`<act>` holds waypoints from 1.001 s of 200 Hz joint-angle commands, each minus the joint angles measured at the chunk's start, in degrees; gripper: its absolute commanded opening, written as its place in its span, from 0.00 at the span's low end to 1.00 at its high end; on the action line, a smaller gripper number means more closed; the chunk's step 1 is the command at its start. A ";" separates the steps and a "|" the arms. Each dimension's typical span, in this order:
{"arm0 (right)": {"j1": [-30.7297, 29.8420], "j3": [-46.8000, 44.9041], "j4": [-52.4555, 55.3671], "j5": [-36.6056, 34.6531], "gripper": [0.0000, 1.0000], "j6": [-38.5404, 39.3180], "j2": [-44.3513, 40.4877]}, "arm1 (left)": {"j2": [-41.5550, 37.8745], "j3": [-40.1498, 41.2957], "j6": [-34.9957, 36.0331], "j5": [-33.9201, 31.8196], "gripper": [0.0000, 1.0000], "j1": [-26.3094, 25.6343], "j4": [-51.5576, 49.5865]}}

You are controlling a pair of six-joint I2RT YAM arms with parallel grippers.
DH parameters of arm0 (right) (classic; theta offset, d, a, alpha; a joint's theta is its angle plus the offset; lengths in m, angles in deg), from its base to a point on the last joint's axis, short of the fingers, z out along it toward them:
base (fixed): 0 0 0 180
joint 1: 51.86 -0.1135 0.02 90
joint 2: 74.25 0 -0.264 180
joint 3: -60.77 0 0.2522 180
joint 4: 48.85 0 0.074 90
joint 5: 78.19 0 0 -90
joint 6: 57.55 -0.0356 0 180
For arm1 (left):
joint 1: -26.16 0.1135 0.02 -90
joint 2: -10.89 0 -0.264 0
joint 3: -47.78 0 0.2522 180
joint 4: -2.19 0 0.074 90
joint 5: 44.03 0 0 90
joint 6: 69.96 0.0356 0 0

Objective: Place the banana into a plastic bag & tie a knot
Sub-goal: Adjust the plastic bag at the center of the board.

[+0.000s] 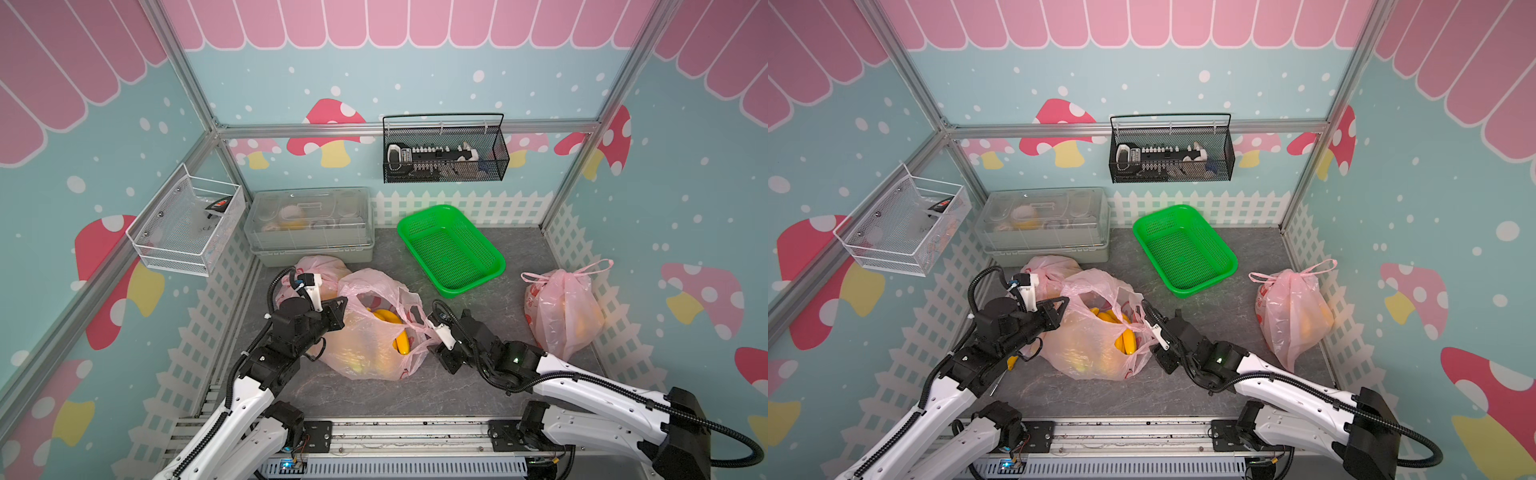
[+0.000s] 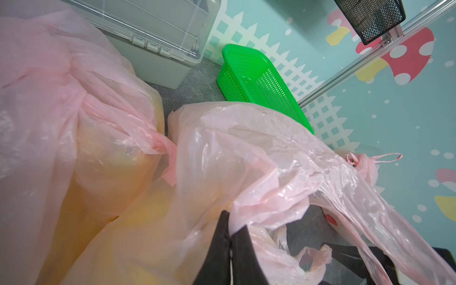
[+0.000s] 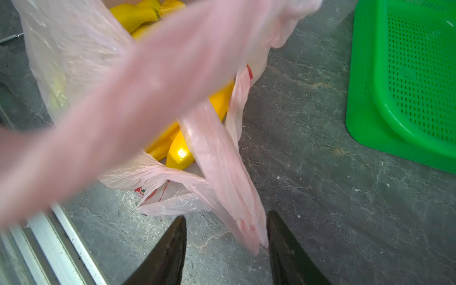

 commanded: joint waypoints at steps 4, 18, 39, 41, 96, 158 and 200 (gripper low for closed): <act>0.59 -0.37 -4.03 -1.73 0.36 0.55 1.01 | -0.05 -1.03 0.00 0.88 0.00 0.63 0.77; 0.60 0.25 -4.08 -1.27 0.24 0.68 -0.04 | 0.62 -1.24 -0.24 0.70 0.00 0.72 0.80; 0.62 1.47 -2.11 -1.65 0.02 1.23 -4.30 | 3.83 -2.95 0.60 0.39 0.00 0.74 0.87; 0.59 1.60 -1.82 -1.82 0.00 1.32 -4.79 | 4.28 -3.17 0.70 0.24 0.00 0.73 0.89; 0.56 7.70 4.62 -2.64 0.00 2.68 -10.21 | 18.59 -12.92 2.52 -0.53 0.00 0.59 2.57; 0.53 16.75 2.03 3.38 0.00 1.88 -9.66 | 35.11 -30.80 9.12 0.27 0.13 -2.08 -4.40; -0.21 27.85 0.95 8.32 0.00 2.76 -0.62 | 26.27 -32.54 15.86 -13.74 0.53 -10.71 -12.88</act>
